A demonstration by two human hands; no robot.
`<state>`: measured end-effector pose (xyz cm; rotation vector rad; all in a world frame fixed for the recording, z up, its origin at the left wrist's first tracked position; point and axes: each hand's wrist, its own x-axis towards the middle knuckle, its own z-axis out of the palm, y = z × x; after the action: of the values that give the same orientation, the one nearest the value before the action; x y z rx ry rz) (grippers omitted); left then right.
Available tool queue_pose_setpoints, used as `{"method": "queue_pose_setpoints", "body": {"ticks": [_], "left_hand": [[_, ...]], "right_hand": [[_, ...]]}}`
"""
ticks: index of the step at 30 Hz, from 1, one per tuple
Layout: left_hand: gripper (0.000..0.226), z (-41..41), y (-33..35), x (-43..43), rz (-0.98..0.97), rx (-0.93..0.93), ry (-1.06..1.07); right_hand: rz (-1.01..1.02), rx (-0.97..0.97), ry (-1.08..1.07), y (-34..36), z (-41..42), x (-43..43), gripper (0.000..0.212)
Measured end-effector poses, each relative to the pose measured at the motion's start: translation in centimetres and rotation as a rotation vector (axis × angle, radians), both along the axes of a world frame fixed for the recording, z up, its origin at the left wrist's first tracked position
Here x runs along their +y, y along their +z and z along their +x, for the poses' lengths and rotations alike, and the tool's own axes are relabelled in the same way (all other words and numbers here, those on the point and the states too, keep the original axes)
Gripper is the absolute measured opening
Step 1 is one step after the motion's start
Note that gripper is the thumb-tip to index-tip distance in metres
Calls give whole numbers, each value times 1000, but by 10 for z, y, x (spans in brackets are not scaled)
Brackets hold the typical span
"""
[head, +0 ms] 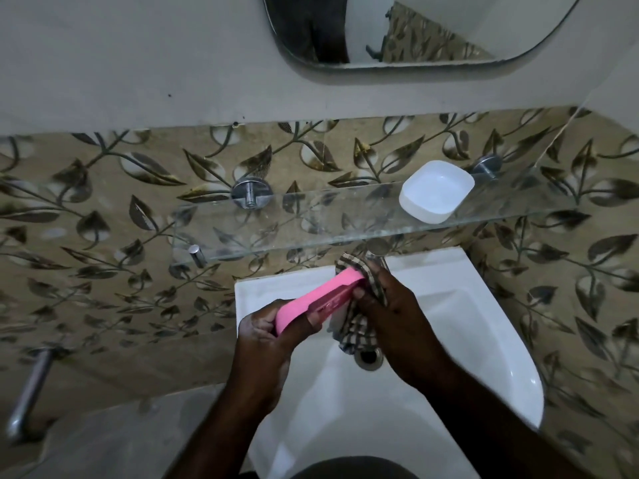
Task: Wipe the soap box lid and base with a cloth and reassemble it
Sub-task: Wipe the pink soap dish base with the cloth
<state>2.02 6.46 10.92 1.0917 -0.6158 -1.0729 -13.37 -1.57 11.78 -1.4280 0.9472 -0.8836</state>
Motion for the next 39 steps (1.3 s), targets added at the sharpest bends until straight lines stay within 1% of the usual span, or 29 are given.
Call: {"method": "queue_pose_setpoints", "body": {"ticks": [2, 3, 4, 5, 6, 7, 8, 10, 11, 12, 15, 17, 19, 21, 23, 24, 25, 27, 29, 30, 31, 33, 34, 35, 37, 39], "left_hand": [[35, 0, -2, -1, -51, 152, -65], [43, 1, -3, -2, -70, 203, -94], [46, 2, -6, -3, -73, 208, -117], [43, 2, -7, -4, -60, 168, -139], [34, 4, -8, -5, -36, 93, -160], [26, 5, -8, -6, -5, 5, -173], [22, 7, -11, -8, 37, -136, -170], [12, 10, -16, -11, 60, -515, -177], [8, 9, -18, -12, 70, -645, -202], [7, 7, -18, -12, 95, -701, -208], [3, -5, -16, -16, 151, -691, -180], [11, -8, -18, -18, 173, -710, -188], [20, -6, -18, -21, 222, -748, -180], [20, -2, -21, -22, 192, -795, -167], [15, -1, -22, -18, 106, -840, -120], [18, -1, -24, -16, 94, -848, -91], [26, -1, -23, -14, 109, -830, -70], [44, -4, -23, -13, 146, -786, -37], [45, -8, -20, -13, 147, -791, -36], [43, -8, -18, -15, 150, -805, -33], [42, -7, -17, -17, 147, -823, -23], [41, -4, -16, -21, 97, -822, -5], [38, -2, -16, -20, 57, -810, 10], [33, -1, -16, -19, 37, -806, 32], [29, 0, -20, -16, 79, -789, 71], [38, -2, -20, -12, 138, -765, 93]], "right_hand": [[225, -205, 58, 3, -1, 3, 32], [263, -261, 89, 2, -1, 5, 32], [292, -299, 99, 0, -1, 8, 32], [290, -295, 75, 0, -2, 8, 31], [253, -244, 31, 1, -2, 6, 30], [174, -142, -16, 4, -3, 5, 31], [106, -37, -48, 6, -5, 4, 32], [-15, 110, -29, 11, -7, 3, 34], [-57, 147, 4, 13, -7, 2, 37], [-120, 194, 34, 13, -6, 2, 41], [-348, 324, 34, 7, 1, 2, 53], [-396, 371, -19, 6, 6, 7, 52], [-597, 511, -71, 0, 11, 13, 50], [-863, 622, -23, -7, 16, 23, 55], [-1000, 654, 123, -8, 18, 26, 57], [-997, 634, 173, -5, 17, 24, 57], [-949, 602, 183, -7, 14, 19, 58], [-738, 530, 95, -9, 5, 7, 57], [-616, 518, -20, -12, 1, 4, 54], [-638, 531, -56, -10, 4, 7, 54], [-726, 546, -59, -10, 9, 13, 55], [-924, 600, 25, -10, 21, 26, 60], [-963, 610, 86, -9, 26, 30, 61], [-973, 603, 131, -11, 28, 30, 62], [-919, 546, 169, -12, 27, 24, 61], [-732, 456, 159, -11, 20, 9, 55]]}}
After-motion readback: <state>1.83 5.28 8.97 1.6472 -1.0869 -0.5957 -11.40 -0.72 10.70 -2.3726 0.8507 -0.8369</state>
